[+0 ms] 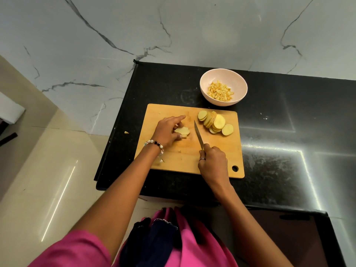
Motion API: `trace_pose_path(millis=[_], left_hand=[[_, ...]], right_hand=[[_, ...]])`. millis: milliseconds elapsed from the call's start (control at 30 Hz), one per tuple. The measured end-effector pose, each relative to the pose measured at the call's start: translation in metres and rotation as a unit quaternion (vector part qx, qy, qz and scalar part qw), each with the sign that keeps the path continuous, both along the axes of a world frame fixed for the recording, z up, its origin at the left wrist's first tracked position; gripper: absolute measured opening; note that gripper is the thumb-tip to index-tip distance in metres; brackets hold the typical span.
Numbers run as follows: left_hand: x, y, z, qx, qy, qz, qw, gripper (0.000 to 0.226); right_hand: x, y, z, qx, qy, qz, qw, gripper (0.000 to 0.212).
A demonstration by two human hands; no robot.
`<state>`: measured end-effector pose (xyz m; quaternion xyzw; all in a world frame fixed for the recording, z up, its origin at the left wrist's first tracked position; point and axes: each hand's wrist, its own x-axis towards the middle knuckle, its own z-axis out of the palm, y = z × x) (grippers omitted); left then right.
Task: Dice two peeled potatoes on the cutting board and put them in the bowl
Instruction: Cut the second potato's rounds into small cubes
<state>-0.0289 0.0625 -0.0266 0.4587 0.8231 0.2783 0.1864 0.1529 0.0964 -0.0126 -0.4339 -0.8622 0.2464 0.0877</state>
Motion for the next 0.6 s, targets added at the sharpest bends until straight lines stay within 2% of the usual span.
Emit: trace_pose_path(millis=[200,433,600], left_hand=[[0.001,-0.005,-0.01,0.019,0.01,0.032,0.999,0.071],[0.008,-0.003,-0.018,0.045,0.003,0.082,0.996,0.052],[0.008,-0.004,-0.019,0.064,-0.018,0.105,0.992,0.05]], right_hand=[[-0.005,-0.003,-0.003,-0.009,0.029,-0.001,1.0,0.041],[-0.013,-0.013,-0.005,0.002,0.066,0.019,0.998,0.038],[-0.016,-0.019,-0.009,0.008,0.04,0.027,0.999,0.036]])
